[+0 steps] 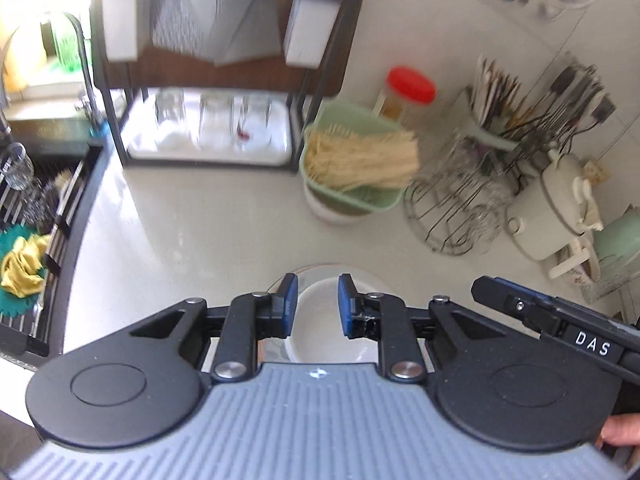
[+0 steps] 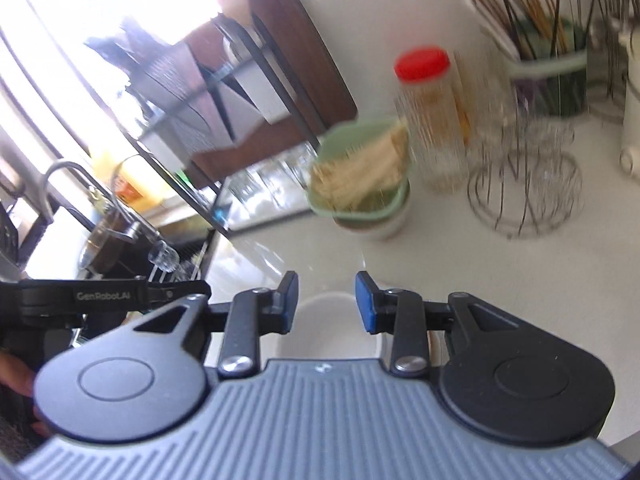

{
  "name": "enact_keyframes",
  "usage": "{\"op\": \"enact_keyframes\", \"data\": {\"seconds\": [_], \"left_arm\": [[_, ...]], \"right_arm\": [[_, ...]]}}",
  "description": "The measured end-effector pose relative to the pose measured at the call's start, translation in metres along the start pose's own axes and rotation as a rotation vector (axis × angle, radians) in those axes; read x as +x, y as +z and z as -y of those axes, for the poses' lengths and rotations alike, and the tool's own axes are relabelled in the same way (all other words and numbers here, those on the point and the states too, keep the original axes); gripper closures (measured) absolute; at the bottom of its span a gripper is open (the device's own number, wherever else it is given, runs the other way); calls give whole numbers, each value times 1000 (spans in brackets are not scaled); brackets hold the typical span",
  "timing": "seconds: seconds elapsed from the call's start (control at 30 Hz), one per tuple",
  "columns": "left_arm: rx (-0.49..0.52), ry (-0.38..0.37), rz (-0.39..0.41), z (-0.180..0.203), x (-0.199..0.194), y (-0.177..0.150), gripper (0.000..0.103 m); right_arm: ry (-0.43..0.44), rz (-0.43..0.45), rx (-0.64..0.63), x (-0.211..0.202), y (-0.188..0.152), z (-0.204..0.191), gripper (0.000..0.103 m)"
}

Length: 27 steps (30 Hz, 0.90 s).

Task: Organize plates and bowls
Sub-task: 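Lower the nested bowls onto the plates and open both tools, then pull both tools back from the stacked dishes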

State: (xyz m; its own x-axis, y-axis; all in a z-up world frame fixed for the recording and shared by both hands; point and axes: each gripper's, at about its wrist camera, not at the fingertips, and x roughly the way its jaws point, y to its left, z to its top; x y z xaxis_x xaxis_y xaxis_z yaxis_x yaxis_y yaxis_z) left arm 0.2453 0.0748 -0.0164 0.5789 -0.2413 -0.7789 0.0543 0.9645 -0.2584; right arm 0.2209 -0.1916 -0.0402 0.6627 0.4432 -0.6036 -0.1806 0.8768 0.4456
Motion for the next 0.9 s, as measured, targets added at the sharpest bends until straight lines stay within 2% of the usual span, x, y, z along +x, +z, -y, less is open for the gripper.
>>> {"op": "enact_keyframes", "data": {"seconds": [0.27,0.47,0.7,0.77,0.9], "left_arm": [[44,25,120,30,-70,-23,79],[37,13,153,50,-104,-68,78],[37,44,173,70,-141,-130,72],[31,55,177,72,-149,-144,66],[18,73,183,76,-163,-167,61]], "right_arm": [[-23,108,-100,-68,-2,-14,68],[-14,164,-133,-119,-25,-16,68],[-14,194,-155,-165,-68,-14,68],[-8,204,-161,-174,-77,-14,68],[-7,219,-161,-189,-94,-16,68]]}}
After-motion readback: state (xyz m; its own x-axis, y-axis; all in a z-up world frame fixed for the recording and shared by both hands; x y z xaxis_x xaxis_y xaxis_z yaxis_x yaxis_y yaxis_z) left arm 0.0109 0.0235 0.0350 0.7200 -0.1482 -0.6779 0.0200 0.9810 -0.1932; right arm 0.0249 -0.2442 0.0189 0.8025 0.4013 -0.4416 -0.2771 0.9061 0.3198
